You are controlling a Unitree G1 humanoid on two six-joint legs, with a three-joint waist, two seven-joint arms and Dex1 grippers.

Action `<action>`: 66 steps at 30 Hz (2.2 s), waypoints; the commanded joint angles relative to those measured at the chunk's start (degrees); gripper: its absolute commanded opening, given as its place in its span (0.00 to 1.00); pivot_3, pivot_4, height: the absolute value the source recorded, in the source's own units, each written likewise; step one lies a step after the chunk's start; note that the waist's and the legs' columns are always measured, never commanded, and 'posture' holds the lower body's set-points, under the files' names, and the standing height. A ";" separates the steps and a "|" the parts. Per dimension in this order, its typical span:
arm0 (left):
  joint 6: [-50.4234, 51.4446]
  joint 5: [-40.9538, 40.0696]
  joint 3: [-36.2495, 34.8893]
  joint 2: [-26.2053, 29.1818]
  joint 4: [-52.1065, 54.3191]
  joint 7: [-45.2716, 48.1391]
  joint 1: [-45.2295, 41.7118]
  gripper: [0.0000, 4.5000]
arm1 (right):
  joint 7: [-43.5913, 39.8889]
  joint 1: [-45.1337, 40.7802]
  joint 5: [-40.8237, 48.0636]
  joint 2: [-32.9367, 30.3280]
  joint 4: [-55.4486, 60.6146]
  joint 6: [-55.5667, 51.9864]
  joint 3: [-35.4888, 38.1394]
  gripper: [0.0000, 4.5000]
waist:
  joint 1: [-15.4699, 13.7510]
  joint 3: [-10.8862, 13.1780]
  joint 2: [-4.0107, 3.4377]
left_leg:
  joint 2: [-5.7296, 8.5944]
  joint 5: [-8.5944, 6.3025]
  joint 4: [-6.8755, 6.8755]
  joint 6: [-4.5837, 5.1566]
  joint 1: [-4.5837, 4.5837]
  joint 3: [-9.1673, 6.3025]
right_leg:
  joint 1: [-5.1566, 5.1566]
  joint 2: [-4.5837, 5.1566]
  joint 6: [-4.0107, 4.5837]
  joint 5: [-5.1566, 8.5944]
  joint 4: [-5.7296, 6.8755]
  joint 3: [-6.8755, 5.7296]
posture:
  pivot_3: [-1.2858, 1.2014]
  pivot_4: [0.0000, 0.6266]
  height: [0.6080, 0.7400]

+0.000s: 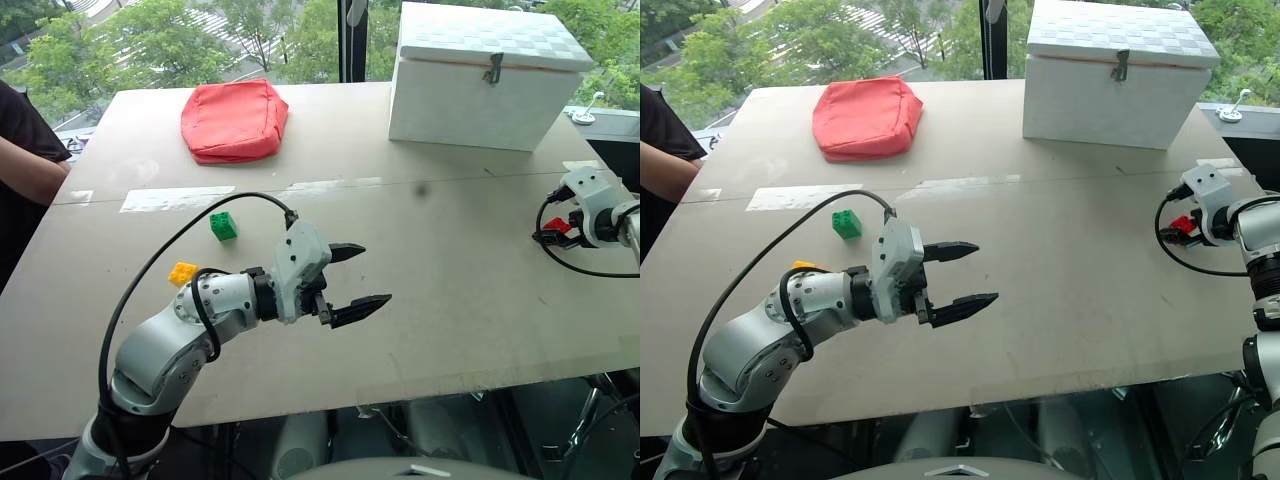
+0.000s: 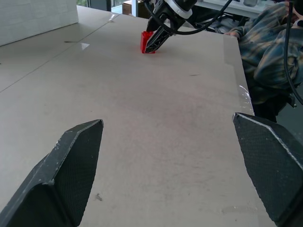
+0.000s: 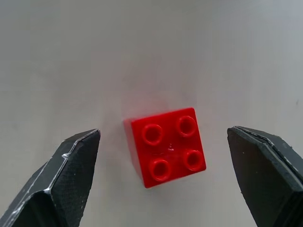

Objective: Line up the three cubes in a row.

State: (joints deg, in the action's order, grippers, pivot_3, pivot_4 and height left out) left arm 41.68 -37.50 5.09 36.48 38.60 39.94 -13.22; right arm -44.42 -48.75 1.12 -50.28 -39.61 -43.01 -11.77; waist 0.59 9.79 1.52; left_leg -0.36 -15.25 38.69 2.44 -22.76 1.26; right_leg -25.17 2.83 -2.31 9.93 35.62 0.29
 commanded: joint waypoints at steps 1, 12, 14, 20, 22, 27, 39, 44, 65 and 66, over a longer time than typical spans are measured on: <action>-1.14 -0.93 -1.42 0.34 0.60 1.15 0.07 1.00 | -0.39 -2.44 -1.69 0.37 -2.35 2.41 0.88 0.98 | 0.13 0.00 0.00 | 0.00 0.00 0.00 0.00 0.00 0.00 | 0.00 0.00 -0.05 -0.03 0.00 0.00 | 0.52 0.24 1.00; -1.31 -3.41 -3.87 0.98 0.60 3.38 2.43 1.00 | -2.98 -2.78 -4.24 1.85 -3.34 6.99 0.96 0.30 | 0.20 0.00 0.00 | -0.01 0.00 0.00 0.00 0.05 -0.02 | 0.00 -0.01 -0.14 -0.09 0.03 0.05 | 0.52 0.24 1.00; -1.61 -3.39 -4.58 1.06 0.58 3.33 3.59 1.00 | -5.90 -1.15 -3.32 1.39 1.35 8.77 1.22 0.30 | 0.22 0.00 -0.01 | -0.01 0.00 0.00 0.00 0.04 -0.03 | 0.00 0.00 -0.14 -0.09 0.03 0.07 | 0.52 0.24 1.00; -3.50 -3.33 -9.85 2.87 2.25 3.37 10.77 1.00 | -17.49 4.34 3.14 2.53 27.14 5.11 -0.17 0.30 | 0.37 0.06 -0.11 | -0.13 0.00 -0.02 0.00 0.07 -0.08 | -0.05 -0.07 -0.16 -0.10 0.10 0.06 | 0.52 0.24 1.00; -3.83 -4.05 -12.79 3.86 3.94 3.76 14.97 1.00 | -20.74 3.90 4.06 4.46 33.58 3.88 -3.49 0.30 | 0.45 0.07 -0.12 | -0.19 0.00 -0.03 -0.01 0.09 -0.08 | -0.06 -0.08 -0.17 -0.09 0.11 0.04 | 0.52 0.24 1.00; -4.81 -5.07 -18.47 6.08 6.80 5.33 23.17 1.00 | -22.40 0.13 0.71 11.66 32.13 9.86 -11.02 0.30 | 0.15 0.09 -0.13 | -0.26 0.00 -0.01 -0.01 0.11 -0.10 | -0.04 -0.06 -0.09 0.13 0.12 -0.01 | 0.52 0.24 1.00; -6.90 -4.66 -23.62 6.86 9.92 4.52 31.61 1.00 | -24.86 -6.17 -5.07 21.88 21.16 20.38 -17.81 0.30 | 0.18 0.12 -0.18 | -0.21 0.01 0.01 -0.03 0.05 -0.14 | -0.06 0.02 0.08 0.03 0.11 -0.07 | 0.52 0.24 1.00; -7.50 -5.08 -25.07 6.79 11.19 4.24 33.84 1.00 | -26.40 -7.64 -6.05 23.58 18.42 21.92 -18.43 0.30 | 0.19 0.13 -0.19 | -0.21 0.01 -0.01 -0.04 0.05 -0.15 | -0.06 0.03 0.09 0.03 0.11 -0.10 | 0.52 0.24 1.00; -9.12 -4.40 -27.17 6.92 9.29 4.53 33.52 1.00 | -32.40 -10.48 -10.27 26.19 11.20 25.46 -19.47 0.30 | 0.26 0.15 -0.22 | -0.21 0.01 -0.04 -0.04 0.07 -0.14 | -0.06 0.03 0.09 0.03 0.11 -0.11 | 0.52 0.24 1.00; -9.19 -4.08 -27.01 6.90 9.38 4.43 33.75 1.00 | -32.75 -10.55 -10.58 26.18 11.14 25.65 -19.61 0.30 | 0.28 0.15 -0.22 | -0.21 0.01 -0.04 -0.04 0.07 -0.14 | -0.06 0.03 0.09 0.03 0.11 -0.10 | 0.52 0.24 1.00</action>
State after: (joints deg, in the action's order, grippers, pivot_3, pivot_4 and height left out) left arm 33.79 -41.78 -21.84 43.48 46.93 44.59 20.43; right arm -75.74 -57.90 -9.00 -23.85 -28.85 -17.49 -30.96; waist 0.87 9.93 1.30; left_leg -0.57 -15.24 38.66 2.40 -22.69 1.12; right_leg -25.23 2.86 -2.22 9.96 35.73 0.18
